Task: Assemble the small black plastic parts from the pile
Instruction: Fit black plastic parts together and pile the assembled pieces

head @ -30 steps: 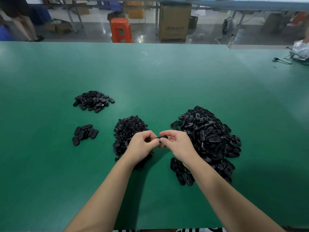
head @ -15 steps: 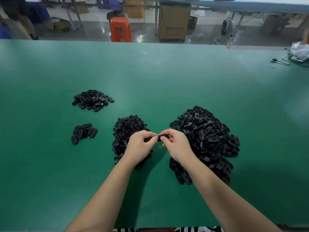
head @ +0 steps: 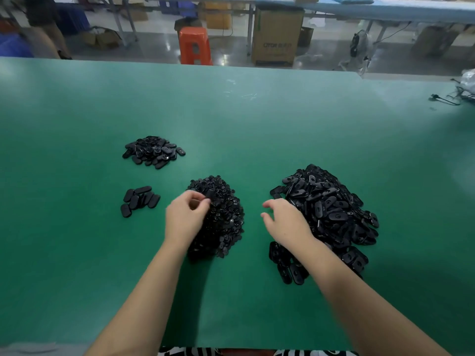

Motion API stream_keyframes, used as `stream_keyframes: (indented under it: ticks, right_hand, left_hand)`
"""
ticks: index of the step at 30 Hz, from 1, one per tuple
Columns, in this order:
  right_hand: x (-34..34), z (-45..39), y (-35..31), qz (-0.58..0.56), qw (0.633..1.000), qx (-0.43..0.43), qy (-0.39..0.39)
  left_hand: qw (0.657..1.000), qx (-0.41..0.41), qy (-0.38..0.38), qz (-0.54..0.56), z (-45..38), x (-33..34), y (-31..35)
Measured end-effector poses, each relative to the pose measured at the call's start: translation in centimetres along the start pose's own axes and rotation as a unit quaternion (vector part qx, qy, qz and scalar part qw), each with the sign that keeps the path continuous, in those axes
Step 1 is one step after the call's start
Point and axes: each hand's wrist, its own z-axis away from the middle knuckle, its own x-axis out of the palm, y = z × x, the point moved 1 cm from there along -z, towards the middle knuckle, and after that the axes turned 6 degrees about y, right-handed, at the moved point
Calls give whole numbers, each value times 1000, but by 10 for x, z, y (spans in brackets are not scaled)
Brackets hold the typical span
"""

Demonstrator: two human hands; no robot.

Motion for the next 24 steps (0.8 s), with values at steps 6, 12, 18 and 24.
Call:
stream_keyframes:
  ticks: [6,12,18,24]
  right_hand:
    - [3,-15,15,141,988,11,-60]
    - [11,-18,17,167,984,5,-69]
    - [8,-16,14,163,986,-36,-8]
    - [11,-16,13,139,990,-26,8]
  left_hand:
    - [985,-97,128,-65,-39,-54,-55]
    - [975,-73,180,-112,-39,-67,-73]
    - [974,10,184,-131,-25,-49,-61]
    - [975,-1,116,-188,-19,-29,-62]
